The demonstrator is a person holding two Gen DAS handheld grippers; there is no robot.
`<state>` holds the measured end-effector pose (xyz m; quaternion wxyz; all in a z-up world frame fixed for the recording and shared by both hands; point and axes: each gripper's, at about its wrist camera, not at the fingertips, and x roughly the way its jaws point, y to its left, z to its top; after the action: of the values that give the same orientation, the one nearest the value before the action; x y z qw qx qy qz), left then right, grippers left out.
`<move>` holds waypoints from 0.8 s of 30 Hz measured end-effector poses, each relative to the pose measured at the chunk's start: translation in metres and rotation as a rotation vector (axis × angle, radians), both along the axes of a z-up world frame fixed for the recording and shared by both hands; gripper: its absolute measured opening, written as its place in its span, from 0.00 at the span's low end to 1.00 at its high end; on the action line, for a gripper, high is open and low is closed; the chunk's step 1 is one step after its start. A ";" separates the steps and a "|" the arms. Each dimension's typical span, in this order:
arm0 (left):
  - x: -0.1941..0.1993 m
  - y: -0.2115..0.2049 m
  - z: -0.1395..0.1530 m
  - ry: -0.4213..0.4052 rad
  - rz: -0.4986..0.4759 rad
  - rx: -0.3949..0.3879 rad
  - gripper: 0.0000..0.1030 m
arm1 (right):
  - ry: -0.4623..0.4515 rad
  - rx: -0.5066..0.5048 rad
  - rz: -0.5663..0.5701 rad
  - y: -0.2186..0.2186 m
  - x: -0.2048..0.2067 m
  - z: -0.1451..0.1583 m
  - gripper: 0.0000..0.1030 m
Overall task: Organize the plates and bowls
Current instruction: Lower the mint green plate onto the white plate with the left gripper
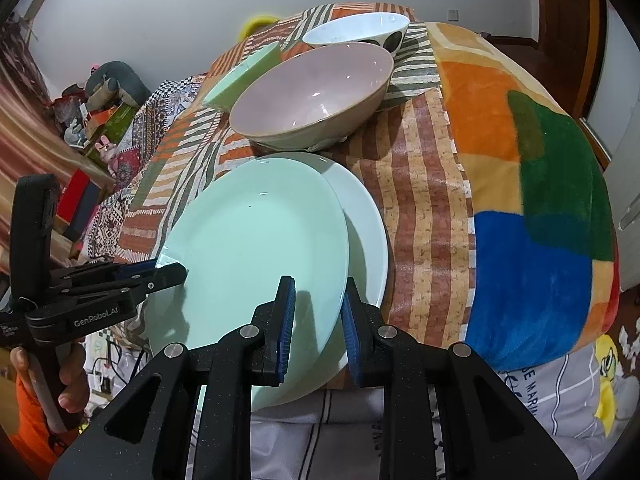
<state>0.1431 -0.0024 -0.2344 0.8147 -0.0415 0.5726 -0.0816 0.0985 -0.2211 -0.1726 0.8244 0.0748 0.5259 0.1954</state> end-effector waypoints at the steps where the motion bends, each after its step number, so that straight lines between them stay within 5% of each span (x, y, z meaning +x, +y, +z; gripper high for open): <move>1: 0.000 0.000 0.000 0.000 0.001 0.002 0.30 | 0.002 0.000 -0.001 0.002 0.001 -0.001 0.21; 24: 0.011 0.003 -0.006 0.014 0.021 0.026 0.39 | -0.037 -0.066 -0.007 0.005 0.007 0.001 0.21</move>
<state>0.1541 0.0008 -0.2409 0.8119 -0.0372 0.5790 -0.0652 0.1059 -0.2158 -0.1716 0.8367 0.0455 0.5165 0.1764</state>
